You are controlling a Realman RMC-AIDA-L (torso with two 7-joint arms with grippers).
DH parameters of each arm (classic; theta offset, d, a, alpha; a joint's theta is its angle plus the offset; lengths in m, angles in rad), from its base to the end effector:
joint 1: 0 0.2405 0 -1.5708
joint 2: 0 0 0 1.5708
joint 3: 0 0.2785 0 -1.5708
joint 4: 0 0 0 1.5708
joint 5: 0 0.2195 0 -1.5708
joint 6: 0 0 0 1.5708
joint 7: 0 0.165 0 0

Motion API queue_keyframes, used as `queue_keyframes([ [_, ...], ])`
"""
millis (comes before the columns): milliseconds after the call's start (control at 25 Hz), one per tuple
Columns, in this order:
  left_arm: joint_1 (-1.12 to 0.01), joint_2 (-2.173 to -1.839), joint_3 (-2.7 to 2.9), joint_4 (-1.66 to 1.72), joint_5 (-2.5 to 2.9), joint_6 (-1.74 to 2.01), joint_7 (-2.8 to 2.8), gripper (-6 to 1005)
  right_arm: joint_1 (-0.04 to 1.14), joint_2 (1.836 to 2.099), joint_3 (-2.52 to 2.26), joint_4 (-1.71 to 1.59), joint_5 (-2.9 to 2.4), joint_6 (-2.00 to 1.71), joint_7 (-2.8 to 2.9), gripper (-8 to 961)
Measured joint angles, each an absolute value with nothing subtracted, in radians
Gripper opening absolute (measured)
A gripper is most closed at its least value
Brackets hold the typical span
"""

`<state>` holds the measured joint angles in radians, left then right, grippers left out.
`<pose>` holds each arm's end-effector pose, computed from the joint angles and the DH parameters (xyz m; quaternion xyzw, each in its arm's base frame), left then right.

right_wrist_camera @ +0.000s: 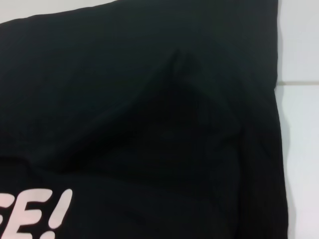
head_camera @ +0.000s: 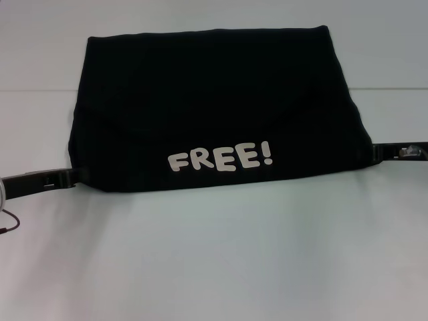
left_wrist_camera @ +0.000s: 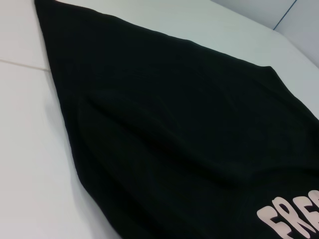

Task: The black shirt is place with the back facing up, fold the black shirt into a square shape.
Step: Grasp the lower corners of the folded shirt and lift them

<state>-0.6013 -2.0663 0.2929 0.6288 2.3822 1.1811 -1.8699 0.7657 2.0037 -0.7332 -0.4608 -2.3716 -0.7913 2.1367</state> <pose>-0.3622 0.3973 0.0063 -0.7830 -0.5187 -0.1786 0.2932 0.3272 0.4672 -0.0180 -0.7946 0.4975 0.0632 0.3422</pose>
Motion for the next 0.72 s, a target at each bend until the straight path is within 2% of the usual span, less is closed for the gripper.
queue_keyframes([
  [80, -0.601, -2.066, 0.293, 0.628, 2.382, 1.179, -1.87, 1, 0.763, 2.003, -0.733, -0.461, -2.371, -0.793, 2.137, 402],
  [200, -0.601, -2.066, 0.293, 0.628, 2.382, 1.177, -1.87, 1, 0.76, 2.001, -0.729, -0.461, -2.371, -0.798, 2.137, 155],
  [400, -0.594, -2.066, 0.293, 0.628, 2.383, 1.178, -1.874, 1, 0.741, 1.996, -0.721, -0.473, -2.354, -0.843, 2.112, 33],
  [720, -0.543, -2.066, 0.282, 0.689, 2.383, 1.327, -1.877, 0, 0.651, 1.98, -0.665, -0.499, -2.262, -1.005, 1.988, 34],
])
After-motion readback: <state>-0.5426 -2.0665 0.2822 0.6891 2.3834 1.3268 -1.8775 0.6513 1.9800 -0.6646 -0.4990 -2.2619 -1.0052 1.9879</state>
